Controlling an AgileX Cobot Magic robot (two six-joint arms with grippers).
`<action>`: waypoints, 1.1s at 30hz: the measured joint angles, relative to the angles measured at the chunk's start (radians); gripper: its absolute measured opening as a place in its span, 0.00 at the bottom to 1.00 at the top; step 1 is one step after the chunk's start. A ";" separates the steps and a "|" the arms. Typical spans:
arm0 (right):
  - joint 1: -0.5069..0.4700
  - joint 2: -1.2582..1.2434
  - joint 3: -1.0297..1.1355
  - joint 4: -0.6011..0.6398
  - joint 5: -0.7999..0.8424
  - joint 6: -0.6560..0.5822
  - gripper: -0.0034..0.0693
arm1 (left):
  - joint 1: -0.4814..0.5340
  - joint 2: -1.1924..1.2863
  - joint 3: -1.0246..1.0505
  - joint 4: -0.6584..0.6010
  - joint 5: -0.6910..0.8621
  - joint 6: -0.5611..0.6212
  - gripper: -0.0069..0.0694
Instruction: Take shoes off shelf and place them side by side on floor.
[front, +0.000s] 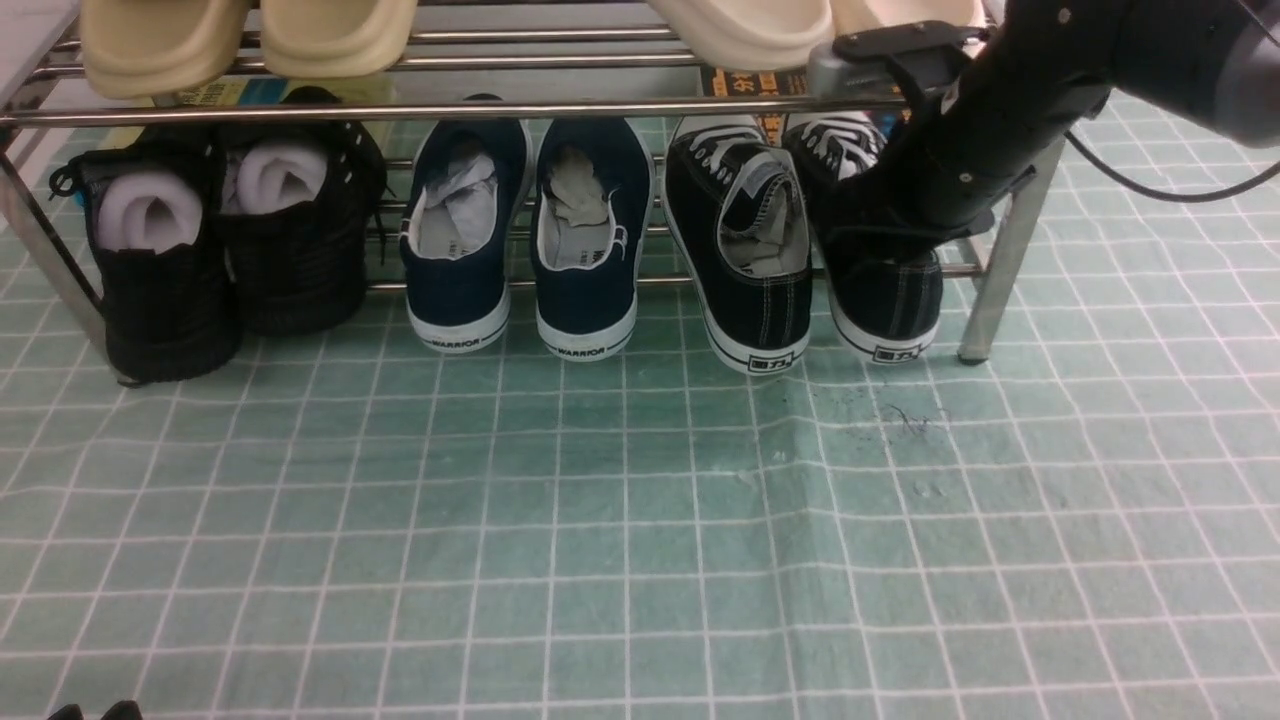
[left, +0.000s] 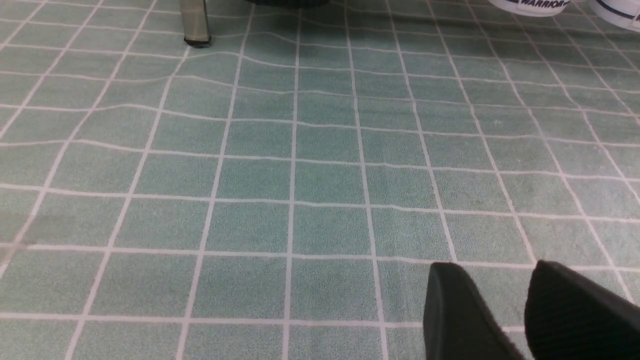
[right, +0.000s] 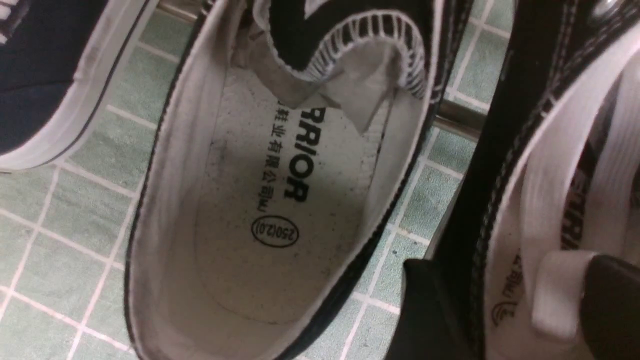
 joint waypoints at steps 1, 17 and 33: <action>0.000 0.000 0.000 0.000 -0.001 0.000 0.63 | 0.000 0.000 0.000 0.000 0.000 0.000 0.41; -0.001 -0.080 -0.017 -0.025 0.222 -0.049 0.05 | 0.000 0.000 0.000 0.000 0.000 0.000 0.41; -0.001 -0.525 0.273 0.012 0.334 0.078 0.06 | 0.000 0.000 0.000 -0.001 0.000 0.000 0.41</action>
